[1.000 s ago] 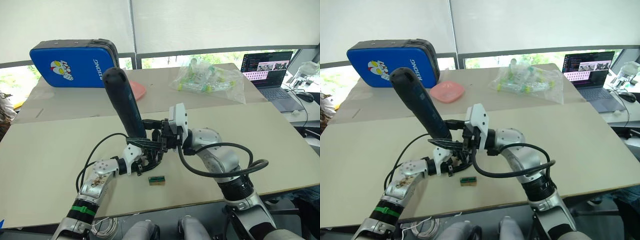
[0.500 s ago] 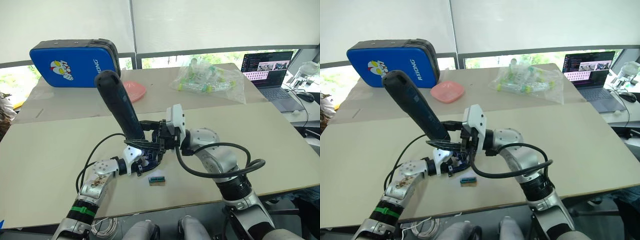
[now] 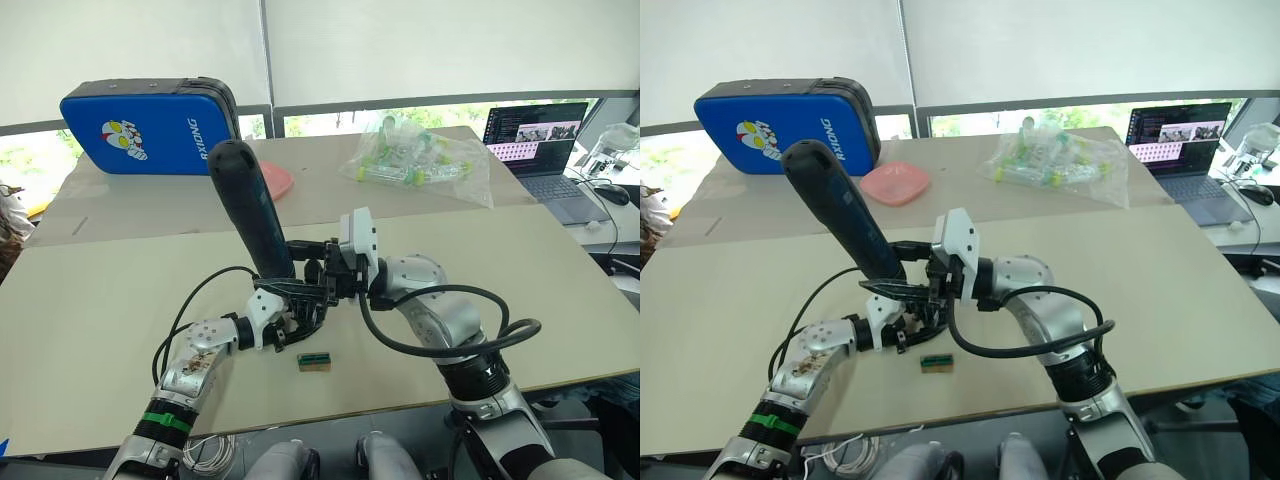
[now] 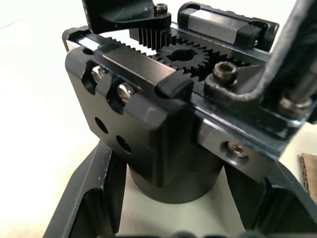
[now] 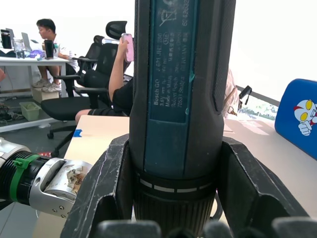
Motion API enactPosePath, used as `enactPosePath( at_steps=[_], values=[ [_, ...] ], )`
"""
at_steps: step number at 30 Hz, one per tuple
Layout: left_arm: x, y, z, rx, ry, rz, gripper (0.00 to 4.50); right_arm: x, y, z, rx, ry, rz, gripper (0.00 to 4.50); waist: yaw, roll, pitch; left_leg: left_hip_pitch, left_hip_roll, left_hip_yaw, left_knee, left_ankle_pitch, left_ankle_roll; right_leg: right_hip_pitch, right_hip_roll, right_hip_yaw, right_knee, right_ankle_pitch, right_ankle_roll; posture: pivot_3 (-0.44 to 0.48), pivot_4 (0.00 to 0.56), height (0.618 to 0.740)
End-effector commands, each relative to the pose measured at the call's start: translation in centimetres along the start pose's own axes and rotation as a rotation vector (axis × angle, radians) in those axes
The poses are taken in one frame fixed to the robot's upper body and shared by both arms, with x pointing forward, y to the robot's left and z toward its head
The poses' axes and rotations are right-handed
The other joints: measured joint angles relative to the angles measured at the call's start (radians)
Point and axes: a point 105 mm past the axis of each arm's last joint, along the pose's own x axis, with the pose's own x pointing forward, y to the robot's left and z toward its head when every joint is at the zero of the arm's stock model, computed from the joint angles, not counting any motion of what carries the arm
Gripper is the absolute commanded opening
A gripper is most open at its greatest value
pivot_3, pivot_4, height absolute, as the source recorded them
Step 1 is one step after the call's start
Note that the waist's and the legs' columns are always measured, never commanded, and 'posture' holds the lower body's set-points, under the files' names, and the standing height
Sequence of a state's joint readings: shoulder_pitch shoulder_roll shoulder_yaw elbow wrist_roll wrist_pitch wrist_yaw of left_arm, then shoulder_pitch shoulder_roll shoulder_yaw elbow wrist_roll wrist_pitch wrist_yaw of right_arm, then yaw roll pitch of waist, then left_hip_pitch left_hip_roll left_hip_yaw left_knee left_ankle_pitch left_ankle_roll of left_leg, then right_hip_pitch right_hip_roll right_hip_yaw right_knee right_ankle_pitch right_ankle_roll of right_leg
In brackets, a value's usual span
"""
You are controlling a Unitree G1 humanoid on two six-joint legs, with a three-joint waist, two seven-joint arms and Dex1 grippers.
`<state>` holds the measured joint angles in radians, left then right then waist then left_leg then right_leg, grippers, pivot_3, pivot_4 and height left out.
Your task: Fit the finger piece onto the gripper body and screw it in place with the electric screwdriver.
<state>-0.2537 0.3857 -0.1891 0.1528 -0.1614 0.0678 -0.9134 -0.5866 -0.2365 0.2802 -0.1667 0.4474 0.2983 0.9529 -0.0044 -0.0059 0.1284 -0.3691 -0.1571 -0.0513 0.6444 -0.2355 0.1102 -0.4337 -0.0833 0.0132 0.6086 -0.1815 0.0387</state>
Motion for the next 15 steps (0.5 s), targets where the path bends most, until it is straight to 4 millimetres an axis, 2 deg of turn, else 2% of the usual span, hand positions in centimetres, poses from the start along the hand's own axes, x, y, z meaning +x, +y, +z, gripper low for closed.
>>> enactPosePath(
  at_steps=[1,7,15],
  values=[
    [-0.1,-1.2,-2.1,-0.053,0.065,-0.043,2.31,-1.1,-0.3,0.3,0.017,0.009,-0.005,1.94,0.002,0.000,0.000,0.000,0.000,0.000,0.000,0.000,0.000,0.000,0.000,0.000,0.000,0.000,0.000,0.000,0.150,0.740],
    [-0.1,-1.0,-2.3,-0.056,0.070,-0.037,2.31,-1.0,-0.1,4.5,-0.059,-0.126,0.040,1.94,0.010,0.000,0.002,-0.005,0.000,0.000,-0.001,0.000,0.000,-0.005,-0.001,0.000,0.000,0.000,0.000,0.000,0.150,0.740],
    [0.0,-0.9,-2.4,-0.056,0.077,-0.022,2.31,-1.2,0.6,6.0,-0.086,-0.149,0.104,1.94,0.015,0.000,0.002,-0.009,-0.001,-0.001,-0.001,0.000,0.001,-0.008,-0.001,0.000,-0.002,0.000,-0.001,0.000,0.150,0.740]
  ],
)
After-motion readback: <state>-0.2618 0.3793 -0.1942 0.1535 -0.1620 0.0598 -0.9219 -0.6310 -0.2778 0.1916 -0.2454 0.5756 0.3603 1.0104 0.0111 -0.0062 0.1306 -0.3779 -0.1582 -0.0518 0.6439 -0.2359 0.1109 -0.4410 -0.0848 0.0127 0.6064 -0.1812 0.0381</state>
